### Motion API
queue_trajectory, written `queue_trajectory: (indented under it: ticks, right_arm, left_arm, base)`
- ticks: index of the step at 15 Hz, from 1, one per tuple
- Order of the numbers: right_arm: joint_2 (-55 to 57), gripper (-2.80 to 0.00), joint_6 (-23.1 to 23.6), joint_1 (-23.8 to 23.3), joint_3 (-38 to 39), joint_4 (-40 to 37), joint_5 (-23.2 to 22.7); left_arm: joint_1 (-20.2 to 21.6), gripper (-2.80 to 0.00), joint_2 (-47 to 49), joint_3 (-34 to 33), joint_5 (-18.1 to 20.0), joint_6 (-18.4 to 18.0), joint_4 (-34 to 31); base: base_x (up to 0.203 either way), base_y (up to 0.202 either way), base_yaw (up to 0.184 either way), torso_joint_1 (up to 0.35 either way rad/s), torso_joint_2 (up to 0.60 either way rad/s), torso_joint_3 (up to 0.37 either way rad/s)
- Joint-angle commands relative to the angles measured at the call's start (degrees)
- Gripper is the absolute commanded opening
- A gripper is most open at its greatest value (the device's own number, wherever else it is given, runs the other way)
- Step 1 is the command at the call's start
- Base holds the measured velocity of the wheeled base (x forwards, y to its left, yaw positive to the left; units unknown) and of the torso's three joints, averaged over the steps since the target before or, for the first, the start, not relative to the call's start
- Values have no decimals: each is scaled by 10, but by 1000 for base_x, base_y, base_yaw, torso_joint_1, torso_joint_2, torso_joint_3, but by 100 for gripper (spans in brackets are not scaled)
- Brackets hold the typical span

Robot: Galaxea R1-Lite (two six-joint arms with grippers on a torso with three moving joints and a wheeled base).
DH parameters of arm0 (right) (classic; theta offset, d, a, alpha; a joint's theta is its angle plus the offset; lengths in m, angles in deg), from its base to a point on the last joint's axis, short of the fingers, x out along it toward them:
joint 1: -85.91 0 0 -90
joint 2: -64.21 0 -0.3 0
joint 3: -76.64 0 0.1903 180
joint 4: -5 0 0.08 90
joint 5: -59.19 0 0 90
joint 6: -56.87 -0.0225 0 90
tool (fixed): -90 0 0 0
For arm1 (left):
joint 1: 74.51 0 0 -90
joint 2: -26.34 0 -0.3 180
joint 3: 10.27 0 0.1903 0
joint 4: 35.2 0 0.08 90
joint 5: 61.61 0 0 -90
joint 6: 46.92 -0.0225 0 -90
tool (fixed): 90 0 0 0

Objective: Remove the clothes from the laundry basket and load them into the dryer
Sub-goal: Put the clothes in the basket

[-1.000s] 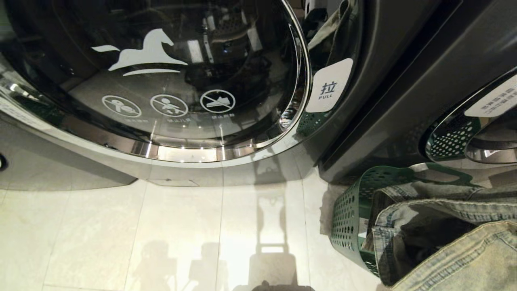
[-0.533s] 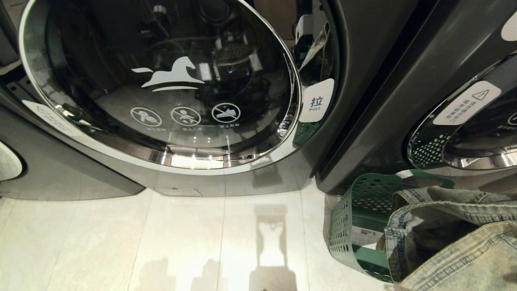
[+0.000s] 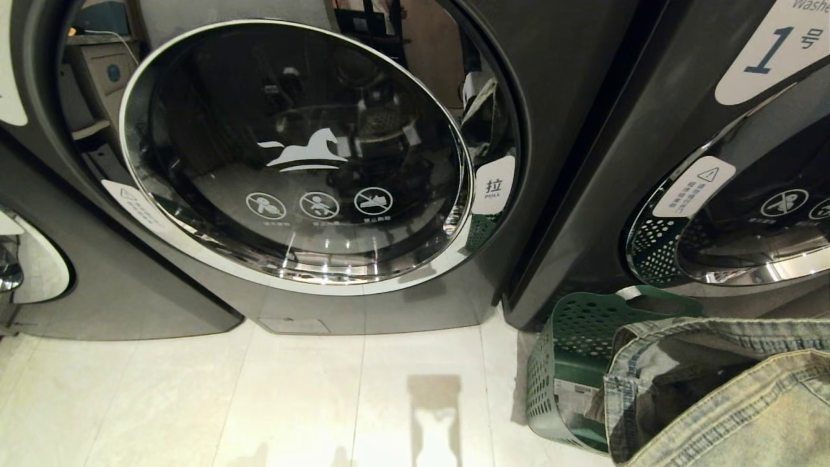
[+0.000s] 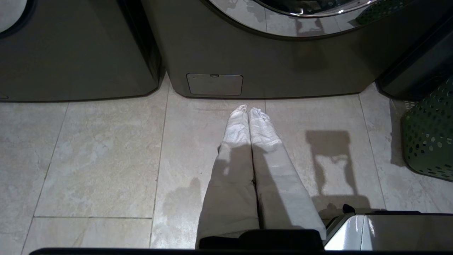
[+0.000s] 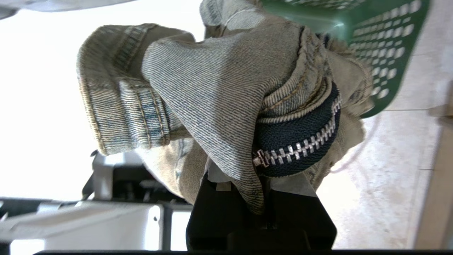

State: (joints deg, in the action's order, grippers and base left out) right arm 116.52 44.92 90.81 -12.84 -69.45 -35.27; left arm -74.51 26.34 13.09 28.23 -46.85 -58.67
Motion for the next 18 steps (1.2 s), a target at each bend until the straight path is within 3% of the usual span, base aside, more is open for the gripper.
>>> queue_trajectory:
  ticks: [1,18]
  right_arm:
    - [9,-280,-1,0,3,-2,-12]
    - [-14,-280,-3,0,7,-31,-25]
  left_arm:
    - [0,-280,0,-1,0,0,0]
    - [0,-280,0,-1,0,0,0]
  base:
    - [0,0,0,2,7,207]
    - [0,0,0,1,1,203]
